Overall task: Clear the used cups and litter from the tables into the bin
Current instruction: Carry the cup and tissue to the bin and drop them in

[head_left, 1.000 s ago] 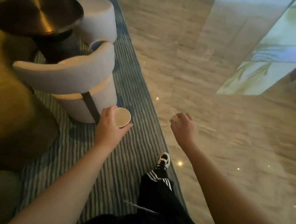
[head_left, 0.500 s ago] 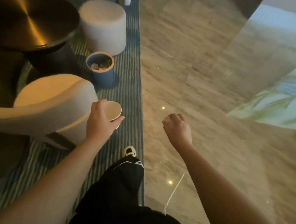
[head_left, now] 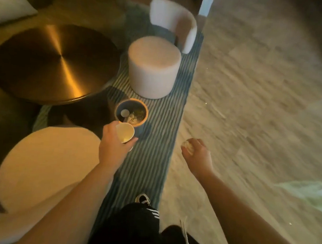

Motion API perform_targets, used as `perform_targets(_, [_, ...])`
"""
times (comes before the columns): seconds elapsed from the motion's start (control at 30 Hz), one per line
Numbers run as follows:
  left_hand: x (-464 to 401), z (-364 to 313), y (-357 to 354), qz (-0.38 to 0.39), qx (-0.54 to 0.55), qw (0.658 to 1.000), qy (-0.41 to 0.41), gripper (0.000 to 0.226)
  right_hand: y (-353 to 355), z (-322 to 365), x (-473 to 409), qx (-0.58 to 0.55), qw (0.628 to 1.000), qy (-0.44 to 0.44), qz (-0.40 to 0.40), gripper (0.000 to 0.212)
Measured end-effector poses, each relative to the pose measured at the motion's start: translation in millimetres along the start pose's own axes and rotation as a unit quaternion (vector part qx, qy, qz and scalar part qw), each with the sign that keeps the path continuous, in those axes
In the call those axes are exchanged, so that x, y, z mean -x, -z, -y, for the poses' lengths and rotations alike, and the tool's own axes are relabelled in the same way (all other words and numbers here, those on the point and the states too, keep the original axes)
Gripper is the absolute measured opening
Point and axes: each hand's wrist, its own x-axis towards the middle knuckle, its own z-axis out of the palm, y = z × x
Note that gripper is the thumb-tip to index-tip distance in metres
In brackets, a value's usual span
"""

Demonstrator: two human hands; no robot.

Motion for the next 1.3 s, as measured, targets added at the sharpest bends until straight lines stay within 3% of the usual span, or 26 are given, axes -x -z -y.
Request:
perform_targets(0.33, [-137,4,-47,-0.089,-0.027,0.984,0.155,0.078,-46,33,-258,-0.008,0.991,0.082,0.103,0.026])
perform_targets(0.67, [-252,7,-161,-0.255,-0.023,0.894,0.369,0.083,-109,58,-505,0.067,0.917,0.238,0.314,0.016])
perform_targets(0.83, [-294,32,-228,-0.254,-0.002,0.867,0.429,0.083,-150,46,-576,0.101,0.898,0.239,0.356,0.02])
perform_targets(1.0, [-341,120,-297,-0.227,0.043,0.837,0.496,0.081,-227,5,-609,0.142,0.886,0.274,0.346,0.025])
perform_targets(1.17, [-369,214,-354,-0.199,-0.015,0.836,0.511,0.085,-313,-38,-627,0.147,0.873,0.302,0.353,0.024])
perform_targets(1.3, [-350,237,-382,-0.158,-0.076,0.835,0.522,0.107,-357,-59,-630,0.128,0.87,0.313,0.358,0.025])
